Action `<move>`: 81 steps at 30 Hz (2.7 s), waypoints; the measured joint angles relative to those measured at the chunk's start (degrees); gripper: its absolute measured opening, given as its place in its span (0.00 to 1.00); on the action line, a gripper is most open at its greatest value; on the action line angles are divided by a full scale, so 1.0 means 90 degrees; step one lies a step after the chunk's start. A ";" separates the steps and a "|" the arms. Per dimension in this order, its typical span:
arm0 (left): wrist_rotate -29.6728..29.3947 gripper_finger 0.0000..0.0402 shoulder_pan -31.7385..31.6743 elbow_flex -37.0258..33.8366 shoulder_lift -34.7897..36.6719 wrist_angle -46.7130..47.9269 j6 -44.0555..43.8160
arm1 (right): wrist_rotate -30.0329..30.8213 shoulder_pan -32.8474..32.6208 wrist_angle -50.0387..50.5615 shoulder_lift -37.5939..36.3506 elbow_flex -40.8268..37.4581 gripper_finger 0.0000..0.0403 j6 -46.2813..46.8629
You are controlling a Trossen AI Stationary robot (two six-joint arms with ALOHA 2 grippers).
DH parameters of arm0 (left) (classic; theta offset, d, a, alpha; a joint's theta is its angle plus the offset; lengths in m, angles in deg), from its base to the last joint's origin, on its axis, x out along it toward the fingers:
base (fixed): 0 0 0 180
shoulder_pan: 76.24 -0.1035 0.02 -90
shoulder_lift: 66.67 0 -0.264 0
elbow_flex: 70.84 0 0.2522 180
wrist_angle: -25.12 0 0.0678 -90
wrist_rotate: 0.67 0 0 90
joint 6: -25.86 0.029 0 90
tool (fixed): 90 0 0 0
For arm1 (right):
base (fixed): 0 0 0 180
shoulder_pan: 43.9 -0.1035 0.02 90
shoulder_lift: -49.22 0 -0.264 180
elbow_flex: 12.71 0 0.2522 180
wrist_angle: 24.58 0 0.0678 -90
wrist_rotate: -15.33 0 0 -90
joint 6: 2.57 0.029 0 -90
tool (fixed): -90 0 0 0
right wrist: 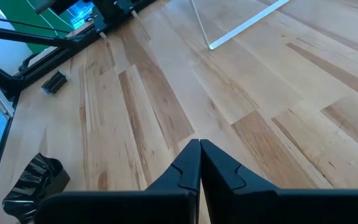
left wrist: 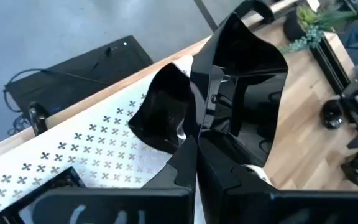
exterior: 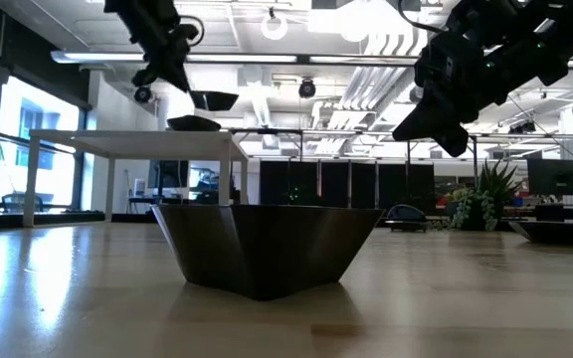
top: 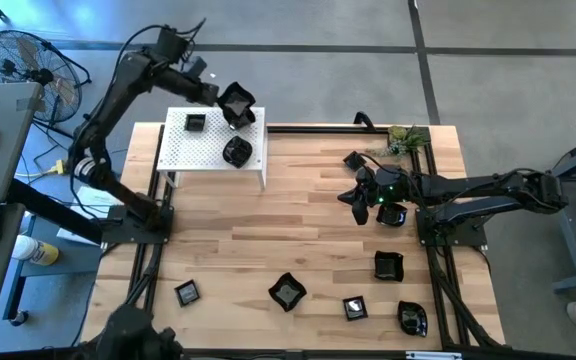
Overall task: Pick & Place Mini shaped plates
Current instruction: Stack the black distorted square plate on top of the other black distorted square plate on the shelf, then stack the black square plate on top of the other black square plate on the shelf
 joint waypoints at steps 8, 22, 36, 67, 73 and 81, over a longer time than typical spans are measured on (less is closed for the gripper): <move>0.0463 0.00 -0.0422 0.0000 -0.0481 0.0040 0.0674 | 0.0000 0.0000 0.0000 0.0000 0.0000 0.01 0.0042; 0.0100 0.00 -0.0393 -0.0002 -0.0840 0.0269 0.1069 | 0.0002 0.0002 -0.0001 0.0000 -0.0001 0.00 0.0169; -0.0157 0.13 -0.0391 -0.0002 -0.0840 0.0273 0.1024 | 0.0056 0.0002 0.0000 0.0000 0.0000 0.00 0.0151; -0.0696 0.00 0.2885 -0.0002 0.0476 -0.2608 0.0219 | 0.0772 0.0020 0.3297 -0.0589 0.1445 0.02 0.0223; -0.0982 0.00 0.3941 -0.0056 0.0367 -0.3375 0.0210 | 0.0787 0.0399 0.4705 -0.0590 0.2178 0.13 0.0712; -0.0981 0.00 0.4709 -0.2045 0.0509 -0.5966 -0.0840 | 0.0529 0.0652 0.5675 -0.0593 0.2687 0.30 0.0424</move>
